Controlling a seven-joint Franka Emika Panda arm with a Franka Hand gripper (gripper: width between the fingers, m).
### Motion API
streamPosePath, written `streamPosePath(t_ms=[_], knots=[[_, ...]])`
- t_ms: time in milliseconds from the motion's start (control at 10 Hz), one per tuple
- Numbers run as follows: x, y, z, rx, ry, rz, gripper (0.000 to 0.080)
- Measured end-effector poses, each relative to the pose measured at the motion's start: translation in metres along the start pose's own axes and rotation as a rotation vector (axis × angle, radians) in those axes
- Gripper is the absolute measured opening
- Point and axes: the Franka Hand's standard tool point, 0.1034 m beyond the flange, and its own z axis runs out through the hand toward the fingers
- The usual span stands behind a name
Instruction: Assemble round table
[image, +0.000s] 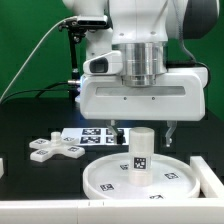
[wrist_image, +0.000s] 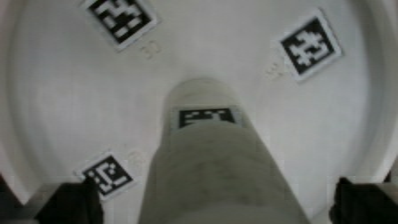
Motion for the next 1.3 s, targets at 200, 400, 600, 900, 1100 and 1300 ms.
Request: streamPosePath(t_ms=[200, 400, 600, 900, 1100, 1300], knots=[[0.005, 0.009, 0.000, -0.023, 0.049, -0.270, 0.0649], [0.005, 0.012, 0.000, -0.037, 0.045, -0.414, 0.0649], [0.007, 0.010, -0.001, -0.049, 0.043, -0.536, 0.0649], [0.005, -0.008, -0.001, -0.035, 0.018, -0.596, 0.0649], [0.005, -0.007, -0.001, -0.035, 0.017, -0.559, 0.0519], [0.005, -0.007, -0.001, -0.034, 0.019, -0.459, 0.0400]])
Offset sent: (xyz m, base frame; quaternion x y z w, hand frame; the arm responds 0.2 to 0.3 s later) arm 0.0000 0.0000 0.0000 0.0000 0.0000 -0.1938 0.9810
